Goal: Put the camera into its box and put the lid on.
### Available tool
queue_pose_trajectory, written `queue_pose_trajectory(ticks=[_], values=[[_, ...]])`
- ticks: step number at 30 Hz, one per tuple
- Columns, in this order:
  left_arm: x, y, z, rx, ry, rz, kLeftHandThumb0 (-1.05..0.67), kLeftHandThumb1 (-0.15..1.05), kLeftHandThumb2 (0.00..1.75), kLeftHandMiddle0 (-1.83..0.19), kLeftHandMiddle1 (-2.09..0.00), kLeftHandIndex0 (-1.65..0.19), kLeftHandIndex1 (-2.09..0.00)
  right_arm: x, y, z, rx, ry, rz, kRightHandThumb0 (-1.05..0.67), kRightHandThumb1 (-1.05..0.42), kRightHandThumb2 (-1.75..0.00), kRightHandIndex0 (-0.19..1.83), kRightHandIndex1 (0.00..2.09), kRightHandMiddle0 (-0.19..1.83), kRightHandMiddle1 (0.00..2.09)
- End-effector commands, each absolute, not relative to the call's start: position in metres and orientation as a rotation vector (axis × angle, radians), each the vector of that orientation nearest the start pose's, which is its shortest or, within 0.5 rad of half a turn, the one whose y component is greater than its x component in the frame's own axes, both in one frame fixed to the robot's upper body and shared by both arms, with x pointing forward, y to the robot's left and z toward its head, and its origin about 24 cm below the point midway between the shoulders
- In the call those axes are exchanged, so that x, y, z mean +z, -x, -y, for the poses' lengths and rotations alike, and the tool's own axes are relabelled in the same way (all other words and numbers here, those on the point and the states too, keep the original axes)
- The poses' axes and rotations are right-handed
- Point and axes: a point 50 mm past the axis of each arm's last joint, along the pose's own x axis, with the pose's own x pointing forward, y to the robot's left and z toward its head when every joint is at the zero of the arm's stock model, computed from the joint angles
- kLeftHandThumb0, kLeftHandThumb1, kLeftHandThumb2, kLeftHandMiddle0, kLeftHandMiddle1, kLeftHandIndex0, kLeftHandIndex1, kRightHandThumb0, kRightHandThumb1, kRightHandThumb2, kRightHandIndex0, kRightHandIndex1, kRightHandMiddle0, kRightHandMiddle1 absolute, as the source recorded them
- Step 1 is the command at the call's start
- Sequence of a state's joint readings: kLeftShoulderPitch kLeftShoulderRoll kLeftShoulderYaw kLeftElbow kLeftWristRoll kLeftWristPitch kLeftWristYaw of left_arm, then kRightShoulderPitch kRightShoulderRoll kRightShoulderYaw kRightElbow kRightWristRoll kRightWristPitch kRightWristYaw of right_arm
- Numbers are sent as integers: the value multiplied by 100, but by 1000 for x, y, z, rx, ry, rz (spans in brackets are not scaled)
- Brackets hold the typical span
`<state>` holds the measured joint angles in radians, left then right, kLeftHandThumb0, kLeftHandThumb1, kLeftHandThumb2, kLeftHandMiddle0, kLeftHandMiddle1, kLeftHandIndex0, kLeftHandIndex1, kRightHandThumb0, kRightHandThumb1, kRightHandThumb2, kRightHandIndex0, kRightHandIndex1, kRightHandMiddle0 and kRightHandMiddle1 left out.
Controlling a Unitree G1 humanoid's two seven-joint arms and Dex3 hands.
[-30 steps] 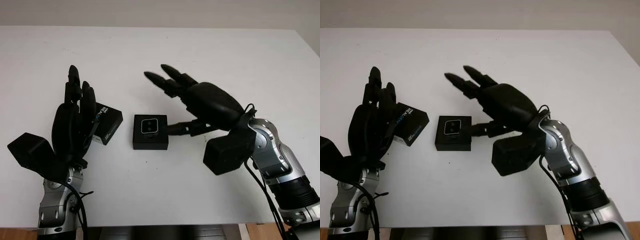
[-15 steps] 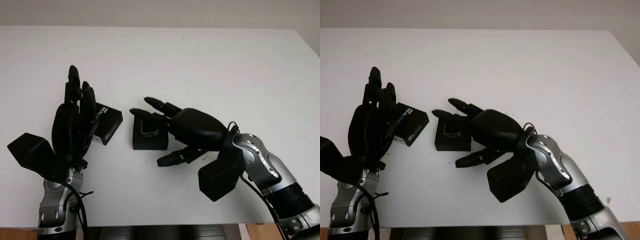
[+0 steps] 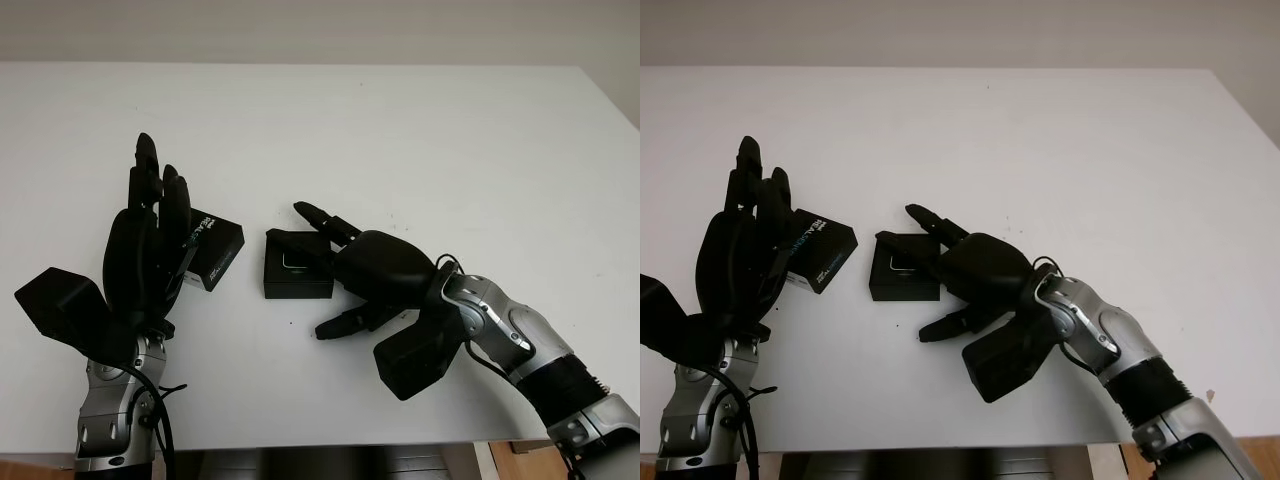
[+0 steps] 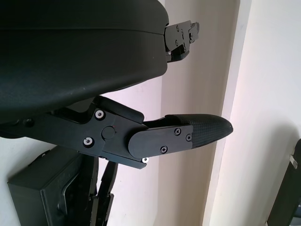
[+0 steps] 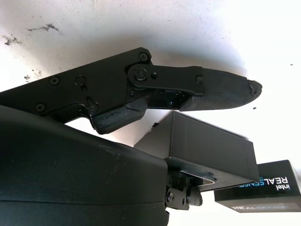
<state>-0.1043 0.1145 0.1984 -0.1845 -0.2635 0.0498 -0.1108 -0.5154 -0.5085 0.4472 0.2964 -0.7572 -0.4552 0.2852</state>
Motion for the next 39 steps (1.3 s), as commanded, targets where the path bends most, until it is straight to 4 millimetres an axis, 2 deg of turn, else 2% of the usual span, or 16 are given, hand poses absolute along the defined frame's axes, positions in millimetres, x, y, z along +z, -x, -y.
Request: queue_pose_trajectory(ticks=[1, 5, 13, 17, 24, 30, 32, 35, 37, 39], values=[[116, -262, -201, 10, 119, 289, -67, 105, 53, 19, 0, 19, 0, 65, -303, 119, 901, 1445, 302, -95, -105, -52, -19, 0, -8, 3], [117, -262, -201, 5, 120, 293, -67, 105, 53, 19, 0, 19, 0, 71, -303, 119, 872, 1372, 329, -95, -105, -56, -19, 0, -14, 1], [124, -259, -204, 7, 123, 326, -67, 105, 50, 19, 0, 19, 0, 111, -311, 123, 716, 914, 419, -87, -105, -61, -19, 0, -19, 0], [131, -257, -209, 13, 112, 354, -67, 105, 51, 19, 0, 19, 0, 135, -311, 128, 630, 702, 462, -86, -105, -62, -15, 2, -14, 3], [138, -259, -217, 27, 96, 373, -67, 105, 49, 19, 0, 19, 0, 153, -314, 138, 582, 592, 441, -88, -105, -66, -11, 5, -10, 5], [153, -264, -235, 36, -24, 382, -67, 105, 47, 19, -1, 19, 0, 158, -324, 148, 553, 530, 439, -83, -105, -68, -6, 7, -6, 7], [159, -266, -245, 34, -71, 373, -66, 105, 39, 11, -5, 13, -4, 158, -328, 152, 553, 484, 418, -82, -105, -67, -5, 8, -5, 7], [175, -271, -266, 29, -219, 349, -61, 105, 30, -4, -12, 1, -10, 158, -336, 160, 556, 319, 344, -80, -105, -62, -5, 7, -4, 8], [186, -274, -280, 55, -353, 341, -64, 105, 15, -33, -17, -20, -19, 159, -340, 166, 565, 229, 306, -80, -105, -60, -8, 6, -5, 7], [198, -277, -292, 73, -516, 325, -66, 103, 8, -51, -17, -33, -24, 159, -344, 174, 557, 170, 268, -77, -105, -59, -9, 5, -6, 6]])
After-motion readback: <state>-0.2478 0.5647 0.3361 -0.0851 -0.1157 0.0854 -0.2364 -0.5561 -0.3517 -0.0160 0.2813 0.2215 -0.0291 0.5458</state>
